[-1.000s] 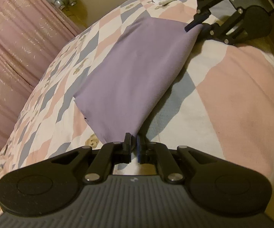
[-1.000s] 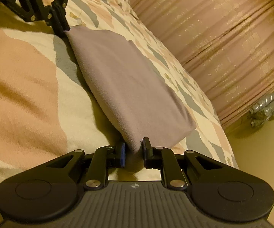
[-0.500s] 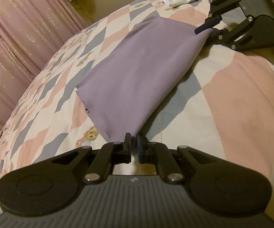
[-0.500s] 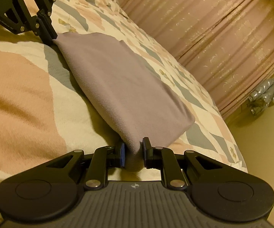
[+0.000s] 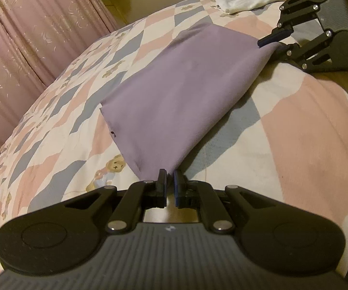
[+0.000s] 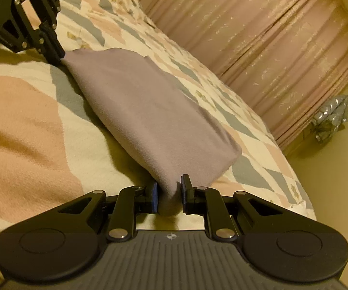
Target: Fold clothes
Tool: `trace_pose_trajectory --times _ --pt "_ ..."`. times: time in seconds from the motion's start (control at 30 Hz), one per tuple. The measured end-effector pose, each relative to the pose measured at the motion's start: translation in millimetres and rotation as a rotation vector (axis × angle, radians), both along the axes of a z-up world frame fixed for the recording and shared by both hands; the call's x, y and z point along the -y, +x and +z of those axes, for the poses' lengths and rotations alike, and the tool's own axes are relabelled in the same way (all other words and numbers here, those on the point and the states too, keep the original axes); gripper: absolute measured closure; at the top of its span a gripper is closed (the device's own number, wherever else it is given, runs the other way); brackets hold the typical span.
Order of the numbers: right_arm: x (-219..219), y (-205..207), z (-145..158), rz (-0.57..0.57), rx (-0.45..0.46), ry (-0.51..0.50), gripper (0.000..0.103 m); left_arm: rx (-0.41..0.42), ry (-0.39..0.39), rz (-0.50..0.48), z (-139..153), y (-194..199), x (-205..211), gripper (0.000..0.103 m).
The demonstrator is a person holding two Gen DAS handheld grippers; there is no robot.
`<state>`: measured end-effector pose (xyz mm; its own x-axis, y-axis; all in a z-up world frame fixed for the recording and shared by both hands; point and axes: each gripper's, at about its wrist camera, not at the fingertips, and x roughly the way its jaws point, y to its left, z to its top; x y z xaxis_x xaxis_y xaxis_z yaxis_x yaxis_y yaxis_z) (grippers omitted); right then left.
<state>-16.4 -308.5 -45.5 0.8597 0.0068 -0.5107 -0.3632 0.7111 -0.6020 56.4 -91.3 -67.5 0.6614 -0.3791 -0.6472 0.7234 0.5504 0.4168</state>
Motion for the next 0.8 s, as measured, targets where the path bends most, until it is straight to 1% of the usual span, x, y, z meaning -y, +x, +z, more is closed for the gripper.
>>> trace_pose_trajectory --times 0.1,0.2,0.23,0.3,0.37,0.43,0.53,0.8 --pt "0 -1 0 0.002 0.004 -0.008 0.087 -0.006 -0.009 0.008 1 1 -1 0.098" --pt "3 -5 2 -0.008 0.010 0.009 0.081 -0.013 -0.022 0.019 1 1 -4 0.097" --pt "4 -7 3 -0.012 0.012 0.017 0.079 -0.015 -0.026 0.023 1 1 -4 0.096" --pt "7 -10 4 -0.030 0.015 0.042 0.077 -0.012 -0.031 0.027 2 0 -6 0.094" --pt "12 -13 5 -0.052 0.016 0.071 0.076 0.007 -0.026 0.019 3 -5 -7 0.087" --pt "15 -17 6 -0.069 0.018 0.097 0.076 0.027 -0.018 0.009 3 -9 -8 0.086" --pt "16 -21 6 -0.082 0.019 0.113 0.076 0.047 0.006 -0.008 1 -12 -5 0.085" --pt "17 -18 5 -0.126 0.010 0.137 0.074 0.028 -0.004 0.005 2 -6 -2 0.085"
